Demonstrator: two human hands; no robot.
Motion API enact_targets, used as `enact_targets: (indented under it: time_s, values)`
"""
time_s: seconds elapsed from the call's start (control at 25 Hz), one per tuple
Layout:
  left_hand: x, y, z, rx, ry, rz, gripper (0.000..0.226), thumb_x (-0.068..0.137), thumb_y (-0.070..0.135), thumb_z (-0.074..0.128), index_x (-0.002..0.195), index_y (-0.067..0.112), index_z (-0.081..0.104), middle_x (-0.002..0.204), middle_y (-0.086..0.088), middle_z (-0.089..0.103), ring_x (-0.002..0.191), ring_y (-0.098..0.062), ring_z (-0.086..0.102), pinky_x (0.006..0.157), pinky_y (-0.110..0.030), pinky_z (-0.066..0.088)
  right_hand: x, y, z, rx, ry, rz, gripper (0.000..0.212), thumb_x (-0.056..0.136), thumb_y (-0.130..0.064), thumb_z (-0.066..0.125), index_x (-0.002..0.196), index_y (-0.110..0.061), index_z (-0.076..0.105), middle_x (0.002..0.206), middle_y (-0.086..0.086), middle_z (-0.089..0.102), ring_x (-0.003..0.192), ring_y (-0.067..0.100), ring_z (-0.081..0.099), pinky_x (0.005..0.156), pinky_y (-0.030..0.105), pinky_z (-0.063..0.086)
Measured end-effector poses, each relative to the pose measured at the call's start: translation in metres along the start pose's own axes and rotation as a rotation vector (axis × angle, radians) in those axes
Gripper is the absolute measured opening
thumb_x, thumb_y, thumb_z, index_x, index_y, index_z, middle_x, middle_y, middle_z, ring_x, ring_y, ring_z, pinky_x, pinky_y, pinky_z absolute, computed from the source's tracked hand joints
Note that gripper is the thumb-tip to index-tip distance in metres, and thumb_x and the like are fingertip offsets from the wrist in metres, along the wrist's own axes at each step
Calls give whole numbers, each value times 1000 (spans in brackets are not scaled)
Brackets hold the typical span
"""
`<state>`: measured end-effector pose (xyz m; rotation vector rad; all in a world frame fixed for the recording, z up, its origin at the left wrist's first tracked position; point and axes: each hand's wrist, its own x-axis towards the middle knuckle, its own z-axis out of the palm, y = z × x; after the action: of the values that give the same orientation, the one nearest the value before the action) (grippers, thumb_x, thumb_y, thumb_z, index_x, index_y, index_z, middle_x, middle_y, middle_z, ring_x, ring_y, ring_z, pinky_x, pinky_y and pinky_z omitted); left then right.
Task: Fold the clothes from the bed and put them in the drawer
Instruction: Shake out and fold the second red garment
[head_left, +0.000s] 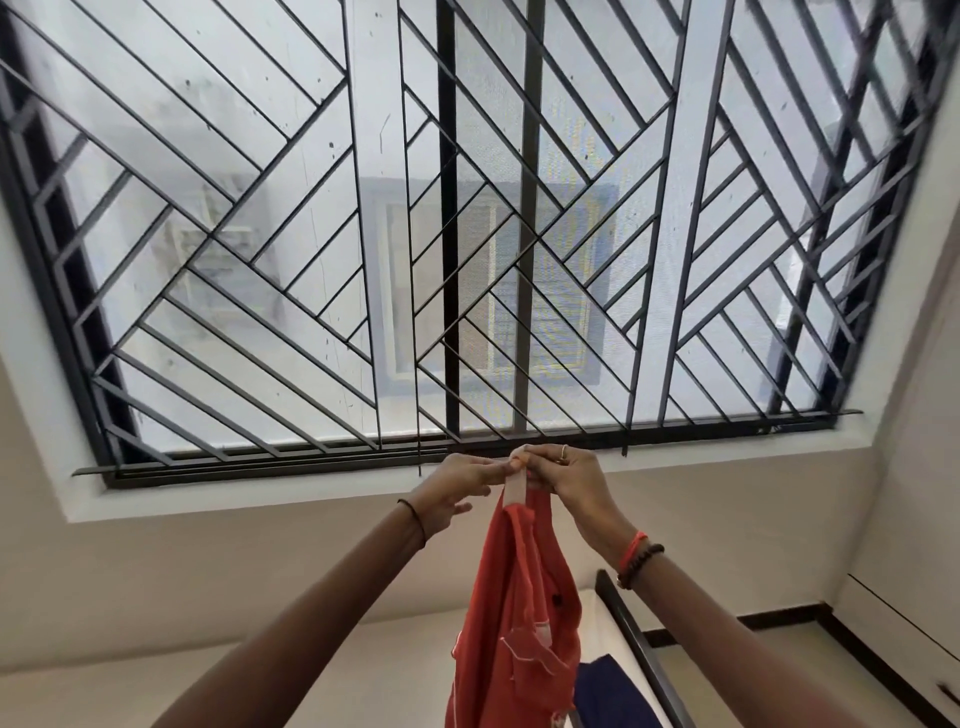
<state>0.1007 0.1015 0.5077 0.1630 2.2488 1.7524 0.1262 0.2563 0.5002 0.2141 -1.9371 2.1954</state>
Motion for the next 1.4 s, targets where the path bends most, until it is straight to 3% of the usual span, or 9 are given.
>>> enact_targets:
  time_s: [0.12, 0.24, 0.36, 0.48, 0.76, 0.96, 1.12, 1.2, 1.4]
  values:
    - [1, -1, 7, -122, 49, -49, 17, 79, 41, 72, 76, 24, 68, 73, 12, 60, 70, -5, 48, 69, -26, 34, -9, 4, 3, -16, 46, 9, 6, 88, -14, 65, 92, -12, 69, 77, 10, 66, 62, 12, 62, 61, 24, 54]
    - [1, 0, 12, -255, 88, -55, 23, 80, 37, 72, 67, 23, 59, 63, 12, 53, 62, -4, 45, 65, -25, 32, -29, 25, 5, -277, 132, 18, 32, 76, -43, 74, 92, -22, 57, 82, 4, 65, 66, 13, 63, 64, 30, 53]
    - [1, 5, 8, -328, 98, -53, 23, 79, 36, 73, 68, 23, 58, 62, 11, 53, 59, -4, 44, 64, -24, 32, -53, 48, 3, -578, 117, -78, 24, 75, -27, 77, 85, -26, 56, 83, -6, 63, 74, 13, 62, 65, 18, 49]
    - [0, 10, 2, -338, 113, -53, 25, 80, 33, 73, 66, 24, 54, 59, 11, 50, 55, -3, 42, 62, -23, 32, -58, 51, -9, -532, 116, -130, 22, 86, -11, 65, 79, -31, 62, 76, -11, 66, 71, 3, 63, 62, 7, 44]
    - [-7, 7, 2, -167, 32, -12, 12, 80, 31, 74, 73, 22, 68, 66, 11, 50, 64, -5, 38, 66, -23, 32, -39, 24, -33, -322, 27, -117, 9, 86, -9, 67, 83, -17, 70, 70, -8, 69, 68, 0, 62, 66, 13, 48]
    - [-9, 1, -3, -182, -102, 7, 19, 84, 32, 70, 68, 22, 74, 62, 16, 56, 57, -1, 36, 61, -17, 33, -30, 5, -49, -586, -209, -182, 14, 77, -1, 74, 85, -13, 73, 79, -9, 67, 75, -5, 60, 75, 9, 44]
    - [-9, -2, -2, -271, -124, -23, 21, 84, 31, 70, 65, 21, 74, 65, 13, 60, 51, -1, 37, 61, -15, 37, -20, -3, -54, -883, -131, -435, 21, 80, 0, 66, 86, -18, 72, 86, -8, 56, 84, -8, 55, 78, 6, 37]
    - [-9, -2, 1, -306, -162, -9, 19, 85, 28, 69, 68, 20, 74, 65, 12, 63, 52, -1, 35, 60, -14, 39, -16, -5, -52, -903, -106, -550, 19, 81, 3, 62, 89, -11, 72, 90, -5, 60, 88, -13, 54, 81, 2, 36]
    - [-3, 3, 2, -354, -216, 30, 11, 84, 24, 70, 78, 16, 76, 72, 8, 61, 54, -1, 38, 61, -14, 41, -11, -14, -43, -880, -79, -618, 17, 82, -4, 59, 93, -3, 71, 93, 7, 69, 90, -2, 55, 84, 0, 35]
